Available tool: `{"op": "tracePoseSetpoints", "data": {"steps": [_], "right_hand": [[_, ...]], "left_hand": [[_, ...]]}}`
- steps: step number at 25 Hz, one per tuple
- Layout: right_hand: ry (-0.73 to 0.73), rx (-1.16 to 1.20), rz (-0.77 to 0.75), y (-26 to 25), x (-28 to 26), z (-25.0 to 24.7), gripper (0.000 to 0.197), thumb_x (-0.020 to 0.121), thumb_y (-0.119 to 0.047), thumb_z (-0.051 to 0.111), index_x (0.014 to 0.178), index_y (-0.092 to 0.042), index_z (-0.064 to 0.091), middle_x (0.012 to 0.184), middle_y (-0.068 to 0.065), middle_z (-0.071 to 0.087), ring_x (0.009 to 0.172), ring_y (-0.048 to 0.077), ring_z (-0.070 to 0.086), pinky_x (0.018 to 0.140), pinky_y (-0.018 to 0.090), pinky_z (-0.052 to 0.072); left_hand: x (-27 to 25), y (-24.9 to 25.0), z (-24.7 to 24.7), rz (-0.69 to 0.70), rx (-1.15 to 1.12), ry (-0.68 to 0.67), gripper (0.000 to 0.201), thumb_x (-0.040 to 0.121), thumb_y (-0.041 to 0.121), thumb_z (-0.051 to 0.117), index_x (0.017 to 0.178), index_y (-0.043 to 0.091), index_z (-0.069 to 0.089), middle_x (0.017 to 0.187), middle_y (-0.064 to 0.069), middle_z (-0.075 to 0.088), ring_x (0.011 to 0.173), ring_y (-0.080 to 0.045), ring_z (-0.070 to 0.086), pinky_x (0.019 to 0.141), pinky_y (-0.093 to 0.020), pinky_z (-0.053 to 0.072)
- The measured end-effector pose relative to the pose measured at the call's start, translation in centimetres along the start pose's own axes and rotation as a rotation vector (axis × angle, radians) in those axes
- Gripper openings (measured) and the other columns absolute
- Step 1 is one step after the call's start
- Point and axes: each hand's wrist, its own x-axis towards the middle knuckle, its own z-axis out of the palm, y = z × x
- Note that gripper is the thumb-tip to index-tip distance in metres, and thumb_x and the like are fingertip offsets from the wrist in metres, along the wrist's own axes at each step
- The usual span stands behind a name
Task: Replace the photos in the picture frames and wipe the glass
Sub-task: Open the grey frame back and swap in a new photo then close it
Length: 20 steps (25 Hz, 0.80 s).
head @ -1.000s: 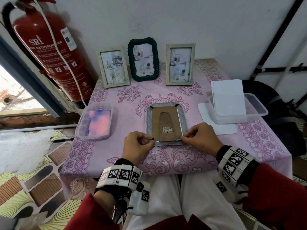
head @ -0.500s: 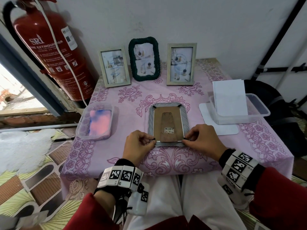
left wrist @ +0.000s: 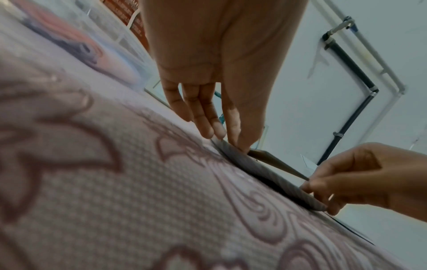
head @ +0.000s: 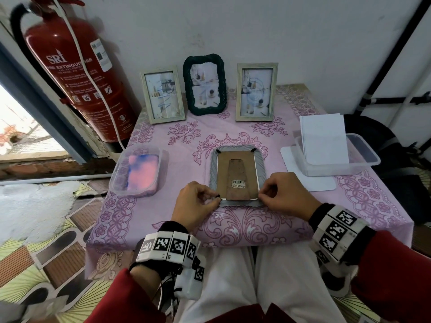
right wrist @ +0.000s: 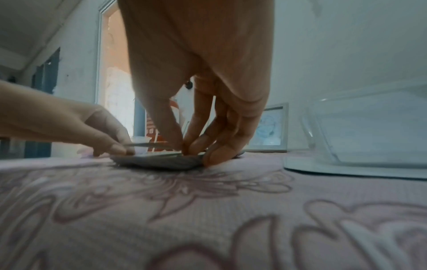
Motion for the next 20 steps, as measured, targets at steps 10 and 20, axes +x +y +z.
{"op": "tracePoseSetpoints", "data": {"steps": [10, 20], "right_hand": [[-0.099, 0.025, 0.012, 0.1, 0.4, -0.7, 0.047, 0.065, -0.016, 0.082, 0.109, -0.013, 0.065, 0.088, 0.002, 0.066, 0.068, 0.009, 0.055, 0.067, 0.017, 0.044], [-0.052, -0.015, -0.043, -0.2, 0.9, 0.4, 0.045, 0.064, -0.012, 0.078, 0.106, -0.009, 0.063, 0.077, 0.000, 0.060, 0.068, 0.012, 0.055, 0.069, 0.030, 0.051]], "left_hand": [[0.8, 0.2, -0.2, 0.004, 0.200, -0.073, 0.030, 0.068, 0.028, 0.077, 0.095, 0.017, 0.071, 0.098, 0.002, 0.049, 0.103, -0.017, 0.052, 0.096, -0.032, 0.041], [1.0, 0.3, 0.1, 0.008, 0.109, -0.069, 0.026, 0.066, 0.021, 0.082, 0.085, 0.009, 0.069, 0.099, -0.001, 0.048, 0.096, -0.017, 0.054, 0.090, -0.029, 0.044]]}}
